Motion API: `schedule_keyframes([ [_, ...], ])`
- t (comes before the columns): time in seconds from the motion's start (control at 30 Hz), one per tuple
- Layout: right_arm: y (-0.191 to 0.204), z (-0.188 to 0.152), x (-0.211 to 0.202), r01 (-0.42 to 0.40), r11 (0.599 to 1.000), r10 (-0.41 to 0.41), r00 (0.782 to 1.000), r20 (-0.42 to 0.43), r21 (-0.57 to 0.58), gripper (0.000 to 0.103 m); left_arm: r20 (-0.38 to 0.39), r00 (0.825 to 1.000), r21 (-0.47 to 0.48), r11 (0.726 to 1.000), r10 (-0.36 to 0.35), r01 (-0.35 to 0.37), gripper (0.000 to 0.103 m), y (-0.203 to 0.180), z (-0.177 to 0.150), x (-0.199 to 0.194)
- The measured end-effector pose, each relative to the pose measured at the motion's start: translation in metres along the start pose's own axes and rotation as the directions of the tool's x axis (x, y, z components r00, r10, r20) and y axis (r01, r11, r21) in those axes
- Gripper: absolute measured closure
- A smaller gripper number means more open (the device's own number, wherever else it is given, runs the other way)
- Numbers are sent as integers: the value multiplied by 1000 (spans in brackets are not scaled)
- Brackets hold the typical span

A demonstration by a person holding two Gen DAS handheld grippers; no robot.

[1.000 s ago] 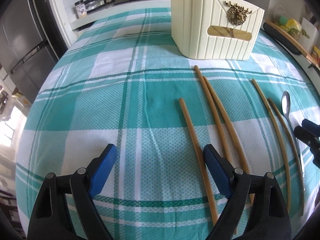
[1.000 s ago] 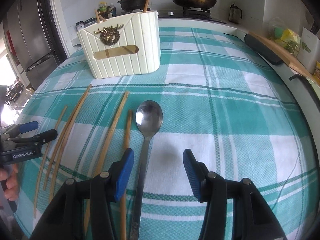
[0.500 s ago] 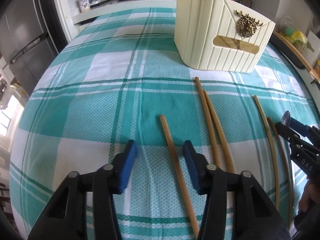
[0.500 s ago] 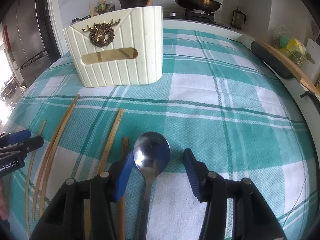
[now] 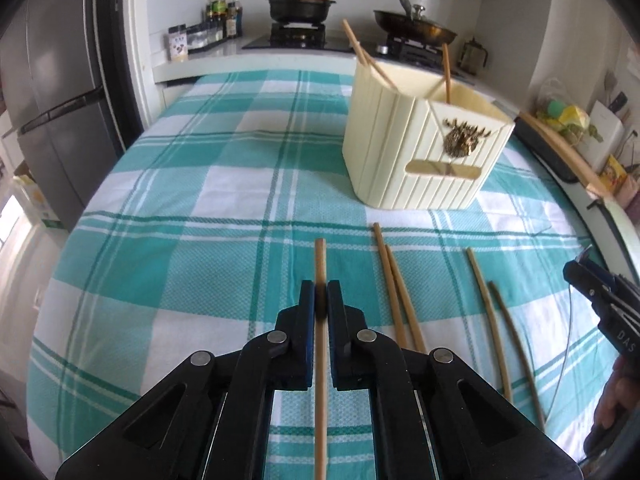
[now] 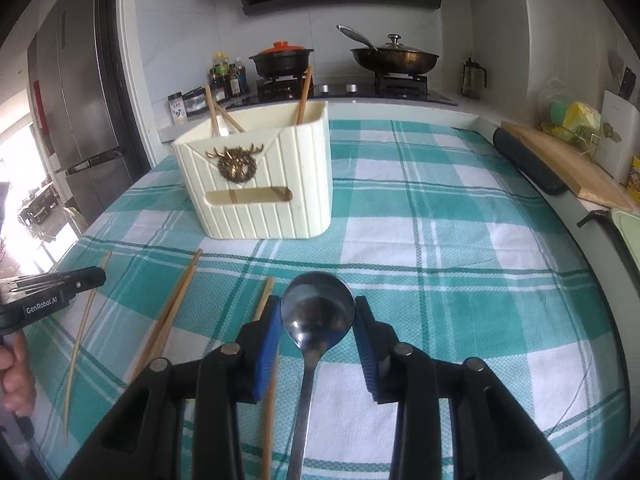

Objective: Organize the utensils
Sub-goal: 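Lift the chopstick and spoon and carry both over the cream caddy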

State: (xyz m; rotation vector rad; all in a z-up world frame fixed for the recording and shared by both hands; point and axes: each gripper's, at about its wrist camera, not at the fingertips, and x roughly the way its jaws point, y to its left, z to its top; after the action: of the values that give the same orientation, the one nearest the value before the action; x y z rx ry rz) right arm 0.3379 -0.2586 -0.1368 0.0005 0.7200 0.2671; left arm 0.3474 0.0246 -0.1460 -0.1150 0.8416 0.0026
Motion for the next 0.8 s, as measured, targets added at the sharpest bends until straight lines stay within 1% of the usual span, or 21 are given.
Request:
schedule_keyframes([
  [0.17,2,3,-48,-11,1000,10,997,82,3,67,91,995,-5,999,-46,47,99,2,4,-50],
  [0.37,3,7,-87,-13,1000,11,986,166,11,67,173,979,0,994,-104,106,99,0,4,-96],
  [0.53,5,16,-101,-15,1000,14,978,210,7,67,196,970,17,990,-143,143,99,-2,5,-114],
  [0.67,8,29,-109,-23,1000,25,974,225,-11,67,208,963,14,985,-169,170,99,-1,11,-123],
  [0.8,9,44,-115,-36,999,42,971,237,-28,67,230,957,22,984,-176,176,99,-1,20,-133],
])
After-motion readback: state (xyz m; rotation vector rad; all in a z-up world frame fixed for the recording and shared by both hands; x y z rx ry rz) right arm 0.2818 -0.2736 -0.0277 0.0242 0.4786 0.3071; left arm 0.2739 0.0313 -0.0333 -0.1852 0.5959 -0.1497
